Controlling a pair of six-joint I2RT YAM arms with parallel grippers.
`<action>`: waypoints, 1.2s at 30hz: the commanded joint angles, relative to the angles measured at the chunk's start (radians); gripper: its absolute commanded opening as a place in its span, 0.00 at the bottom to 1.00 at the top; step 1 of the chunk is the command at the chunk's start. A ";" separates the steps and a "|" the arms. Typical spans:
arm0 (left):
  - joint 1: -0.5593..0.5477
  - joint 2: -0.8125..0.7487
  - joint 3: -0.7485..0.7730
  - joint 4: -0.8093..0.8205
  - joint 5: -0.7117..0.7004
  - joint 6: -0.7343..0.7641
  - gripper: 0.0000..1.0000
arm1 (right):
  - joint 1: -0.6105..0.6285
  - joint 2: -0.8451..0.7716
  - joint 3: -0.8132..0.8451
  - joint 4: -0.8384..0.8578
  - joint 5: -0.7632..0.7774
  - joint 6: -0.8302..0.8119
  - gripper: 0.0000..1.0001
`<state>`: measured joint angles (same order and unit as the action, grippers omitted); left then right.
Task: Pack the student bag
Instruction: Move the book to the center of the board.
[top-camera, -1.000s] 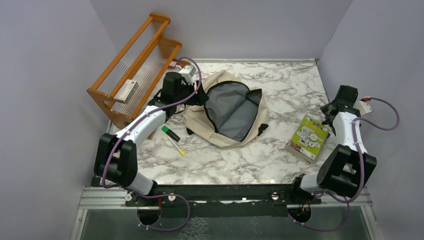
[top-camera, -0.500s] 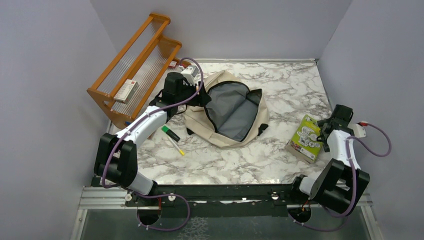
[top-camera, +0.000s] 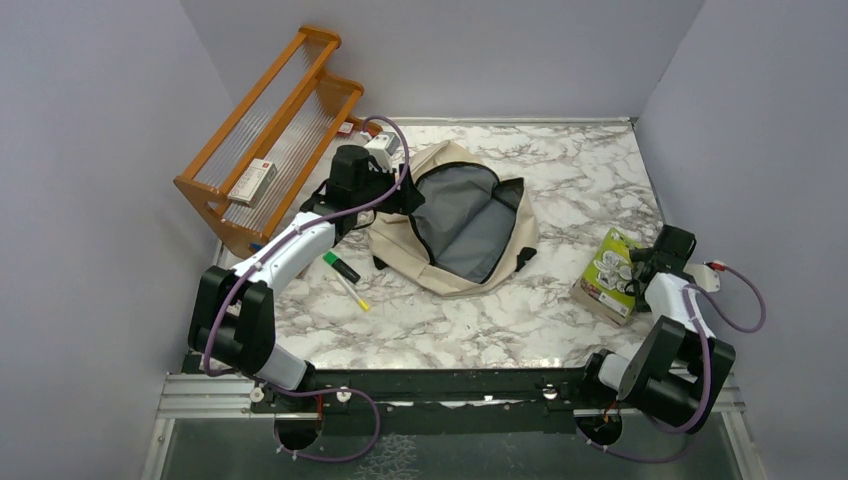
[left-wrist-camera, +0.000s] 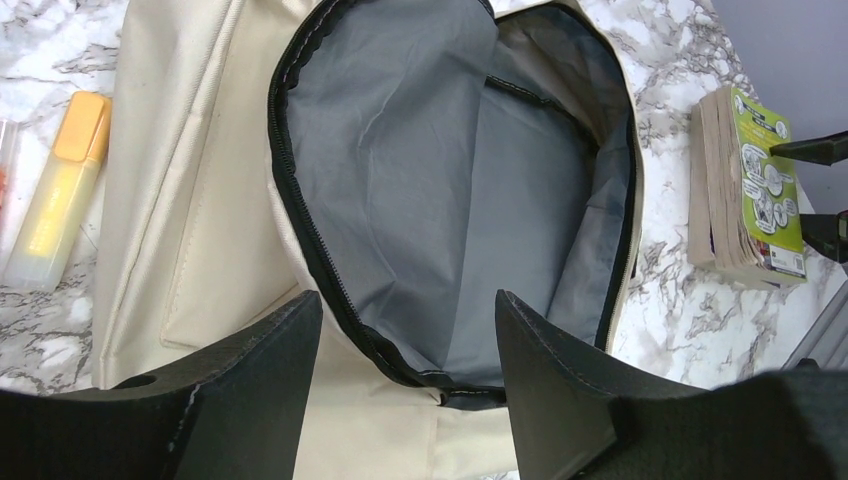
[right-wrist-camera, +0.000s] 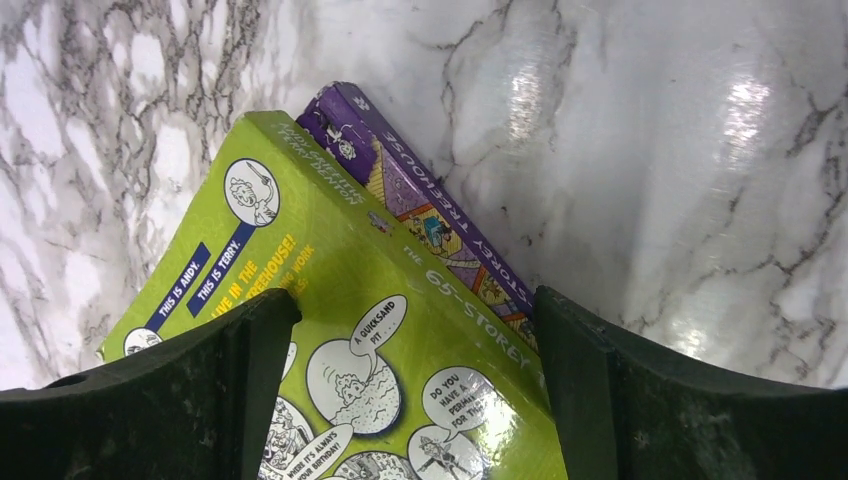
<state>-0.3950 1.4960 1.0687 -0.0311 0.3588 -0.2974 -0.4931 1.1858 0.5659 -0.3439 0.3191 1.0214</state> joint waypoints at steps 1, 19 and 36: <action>-0.004 -0.022 -0.006 0.027 0.029 0.003 0.65 | -0.002 0.043 -0.062 0.087 -0.059 0.000 0.92; -0.005 -0.015 -0.001 0.013 0.028 0.022 0.64 | 0.022 0.208 -0.092 0.356 -0.564 -0.292 0.85; -0.289 0.159 0.228 0.050 -0.109 -0.137 0.59 | 0.177 0.203 -0.004 0.288 -0.524 -0.377 0.88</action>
<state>-0.5976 1.5829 1.2144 -0.0265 0.3378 -0.3176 -0.3237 1.4467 0.5728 0.1249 -0.3218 0.6357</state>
